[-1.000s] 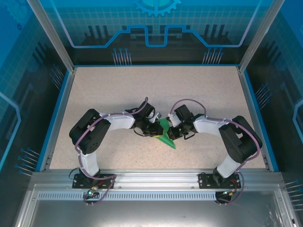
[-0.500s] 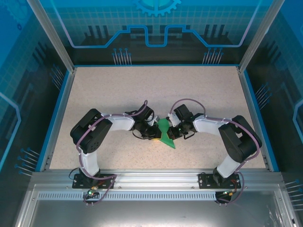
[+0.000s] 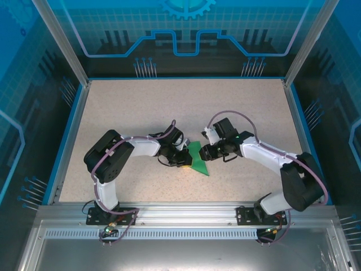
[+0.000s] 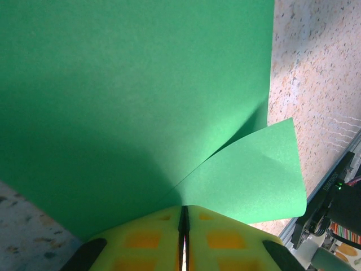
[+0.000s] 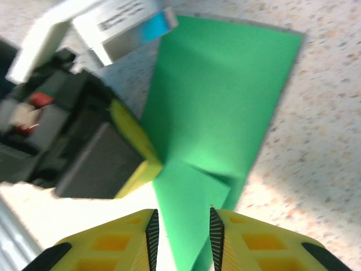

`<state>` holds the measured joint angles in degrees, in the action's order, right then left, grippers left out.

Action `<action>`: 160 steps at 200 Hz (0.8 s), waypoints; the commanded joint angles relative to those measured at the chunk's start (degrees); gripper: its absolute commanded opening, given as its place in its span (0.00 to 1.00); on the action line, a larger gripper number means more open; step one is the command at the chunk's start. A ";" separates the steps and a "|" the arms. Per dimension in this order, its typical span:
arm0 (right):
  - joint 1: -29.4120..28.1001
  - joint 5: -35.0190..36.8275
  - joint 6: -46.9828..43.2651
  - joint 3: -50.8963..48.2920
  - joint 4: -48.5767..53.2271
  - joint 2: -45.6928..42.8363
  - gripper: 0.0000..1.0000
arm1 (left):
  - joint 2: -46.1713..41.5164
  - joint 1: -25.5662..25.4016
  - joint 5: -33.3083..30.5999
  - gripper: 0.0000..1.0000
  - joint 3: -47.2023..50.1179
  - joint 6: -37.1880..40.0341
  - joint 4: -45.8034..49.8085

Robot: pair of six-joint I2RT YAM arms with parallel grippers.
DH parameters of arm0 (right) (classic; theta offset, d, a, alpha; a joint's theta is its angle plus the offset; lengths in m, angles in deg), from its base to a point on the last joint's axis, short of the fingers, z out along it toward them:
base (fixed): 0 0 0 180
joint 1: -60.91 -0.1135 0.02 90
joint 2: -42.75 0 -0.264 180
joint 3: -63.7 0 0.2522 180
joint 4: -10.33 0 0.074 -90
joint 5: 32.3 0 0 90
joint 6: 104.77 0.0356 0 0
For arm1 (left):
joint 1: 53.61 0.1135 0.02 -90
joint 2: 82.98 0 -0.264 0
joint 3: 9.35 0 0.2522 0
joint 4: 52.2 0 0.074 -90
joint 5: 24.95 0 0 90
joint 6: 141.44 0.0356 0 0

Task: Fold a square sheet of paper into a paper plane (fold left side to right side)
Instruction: Third fold the triangle at the center of the table.

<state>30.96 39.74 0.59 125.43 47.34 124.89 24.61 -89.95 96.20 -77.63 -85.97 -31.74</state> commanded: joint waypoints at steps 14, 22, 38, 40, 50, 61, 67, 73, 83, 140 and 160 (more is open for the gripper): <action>-1.00 -16.67 4.94 -4.72 0.64 -1.14 0.31 | 1.66 -0.31 -2.28 0.11 1.83 0.63 2.75; -1.49 -18.05 5.65 -5.31 0.14 -0.69 0.30 | 1.67 -0.29 -2.26 0.11 1.86 0.59 2.67; -2.50 -18.27 6.13 -5.85 -0.05 0.16 0.30 | 1.66 -0.30 -2.32 0.12 1.80 0.51 2.64; -2.62 -18.19 6.17 -5.80 -0.09 0.39 0.30 | 1.72 -0.33 -2.37 0.12 1.75 0.47 2.69; -2.87 -17.63 6.18 -5.71 -0.03 1.46 0.30 | 1.66 -0.38 -2.38 0.12 1.71 0.47 2.78; -2.98 -16.89 6.18 -5.67 0.07 2.97 0.30 | 1.66 -0.32 -2.33 0.11 1.66 0.51 2.92; -2.99 -16.52 6.18 -5.62 0.11 3.73 0.30 | 1.61 -0.39 -2.33 0.12 1.63 0.51 2.95; -3.00 -16.16 6.18 -5.57 -0.04 4.54 0.30 | 1.57 -0.37 -2.40 0.12 1.61 0.47 3.06; -3.18 -15.28 6.22 -5.41 -0.04 5.71 0.30 | 1.64 -0.32 -2.39 0.12 1.61 0.50 3.08; -3.23 -9.83 6.30 -5.96 1.79 8.33 0.30 | 1.57 -0.40 -2.47 0.12 1.45 0.69 3.41; -3.17 -9.64 6.42 -6.14 1.98 8.87 0.30 | 1.67 -0.38 -2.52 0.11 1.35 0.77 3.58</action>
<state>28.53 28.79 6.29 120.07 47.43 132.46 24.61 -89.95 96.18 -77.63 -85.97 -31.71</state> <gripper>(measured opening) 0.304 0.116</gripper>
